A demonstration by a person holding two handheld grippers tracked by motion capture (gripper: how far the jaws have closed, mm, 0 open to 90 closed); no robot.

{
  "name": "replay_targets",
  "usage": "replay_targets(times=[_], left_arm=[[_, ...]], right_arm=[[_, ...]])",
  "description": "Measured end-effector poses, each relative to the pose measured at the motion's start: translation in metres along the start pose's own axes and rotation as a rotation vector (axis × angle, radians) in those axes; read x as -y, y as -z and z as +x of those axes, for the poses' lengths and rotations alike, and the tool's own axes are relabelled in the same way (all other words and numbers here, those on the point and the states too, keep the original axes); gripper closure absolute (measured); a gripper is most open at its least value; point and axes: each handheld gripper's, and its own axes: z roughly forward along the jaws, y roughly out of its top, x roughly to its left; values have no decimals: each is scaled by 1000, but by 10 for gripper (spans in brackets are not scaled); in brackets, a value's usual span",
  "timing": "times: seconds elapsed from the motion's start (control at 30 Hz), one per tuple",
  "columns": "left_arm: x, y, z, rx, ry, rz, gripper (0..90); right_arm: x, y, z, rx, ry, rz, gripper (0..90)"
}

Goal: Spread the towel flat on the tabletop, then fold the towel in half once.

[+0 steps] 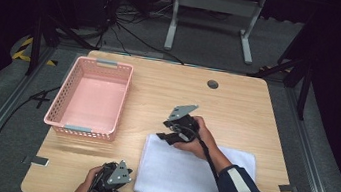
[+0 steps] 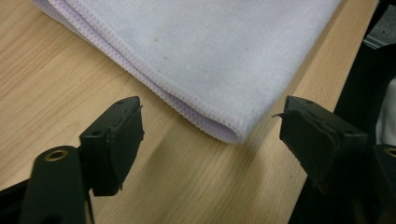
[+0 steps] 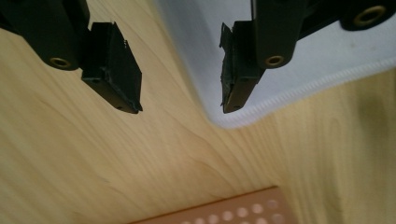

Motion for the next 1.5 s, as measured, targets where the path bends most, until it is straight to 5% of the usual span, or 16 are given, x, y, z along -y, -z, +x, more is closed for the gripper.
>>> replay_targets(times=[0.27,0.33,0.5,0.57,0.63,0.7,0.77,0.93,1.13,1.5], left_arm=[[-7,-21,-1,-13,-20,41,162],[-9,-24,-1,-27,-52,41,161],[-15,-27,1,-30,-38,31,205],[-18,-28,3,-24,-58,26,302],[-19,-26,5,-14,-63,26,497],[-18,-26,5,-11,-66,15,548],[-19,-25,6,-14,-82,23,699],[-17,-22,13,-12,-86,24,783],[-14,-14,18,-34,-97,55,799],[-10,19,23,-74,-94,-41,802]], right_arm=[[-8,-44,-1,-31,0,87,426],[-7,-49,-2,-64,-6,105,455],[-4,-52,-3,-115,-41,134,569],[-4,-52,-4,-166,-51,133,670],[-6,-52,-1,-162,-26,141,739],[-7,-52,0,-160,-15,150,764],[-9,-51,2,-150,23,158,801],[-17,-54,7,-125,69,175,820],[-27,-58,13,-119,97,142,824],[-50,-46,20,-115,108,38,824]])
